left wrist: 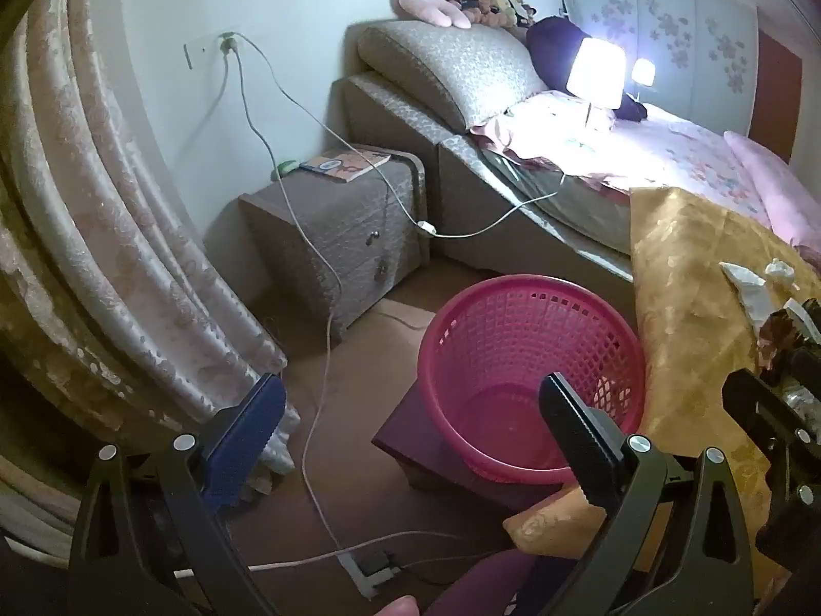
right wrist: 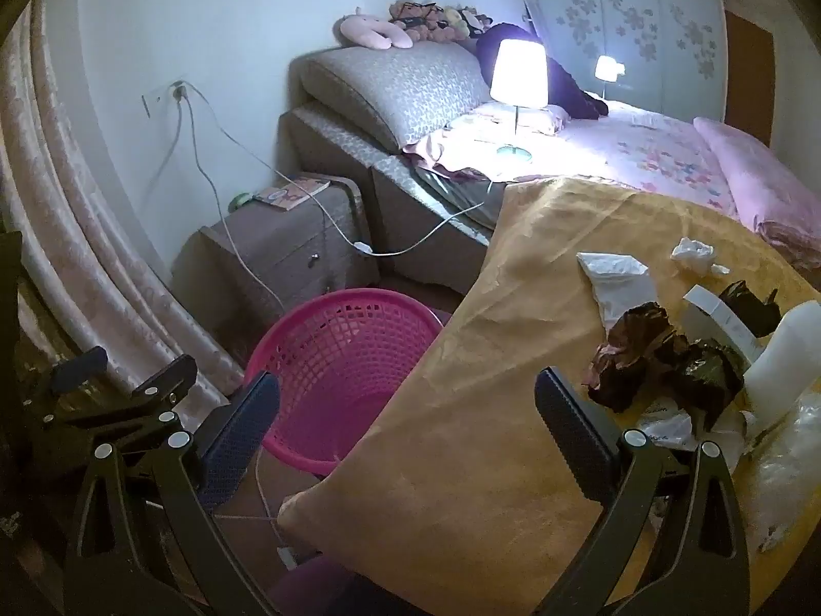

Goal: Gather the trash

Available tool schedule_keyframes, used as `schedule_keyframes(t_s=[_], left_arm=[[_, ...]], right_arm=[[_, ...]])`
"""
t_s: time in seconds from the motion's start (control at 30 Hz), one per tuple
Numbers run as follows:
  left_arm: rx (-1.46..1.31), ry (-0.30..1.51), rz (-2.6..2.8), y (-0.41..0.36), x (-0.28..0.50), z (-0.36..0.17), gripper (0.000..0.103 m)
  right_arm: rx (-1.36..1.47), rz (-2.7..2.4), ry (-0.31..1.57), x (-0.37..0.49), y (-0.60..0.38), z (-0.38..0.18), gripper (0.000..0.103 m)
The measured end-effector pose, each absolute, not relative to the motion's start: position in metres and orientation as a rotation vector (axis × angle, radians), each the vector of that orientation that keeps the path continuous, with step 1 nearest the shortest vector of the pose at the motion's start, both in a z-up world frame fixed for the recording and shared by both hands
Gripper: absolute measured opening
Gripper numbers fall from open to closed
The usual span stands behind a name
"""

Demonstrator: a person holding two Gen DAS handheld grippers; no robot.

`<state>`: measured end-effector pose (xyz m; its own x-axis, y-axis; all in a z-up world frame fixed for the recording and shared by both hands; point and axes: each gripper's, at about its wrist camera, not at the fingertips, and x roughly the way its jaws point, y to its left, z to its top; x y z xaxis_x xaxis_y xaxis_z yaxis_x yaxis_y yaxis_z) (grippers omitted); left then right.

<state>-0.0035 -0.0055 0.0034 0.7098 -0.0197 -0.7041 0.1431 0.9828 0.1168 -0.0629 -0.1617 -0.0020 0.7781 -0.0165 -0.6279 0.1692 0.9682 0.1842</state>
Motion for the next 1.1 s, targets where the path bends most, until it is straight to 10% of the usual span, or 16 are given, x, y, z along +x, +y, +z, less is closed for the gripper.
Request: schedule_keyframes(t_s=[1.1], left_arm=[[0.153, 0.831, -0.048, 0.012, 0.016, -0.014, 0.095]], right_arm=[[0.191, -0.074, 0.760, -0.033, -0.145, -0.014, 0.096]])
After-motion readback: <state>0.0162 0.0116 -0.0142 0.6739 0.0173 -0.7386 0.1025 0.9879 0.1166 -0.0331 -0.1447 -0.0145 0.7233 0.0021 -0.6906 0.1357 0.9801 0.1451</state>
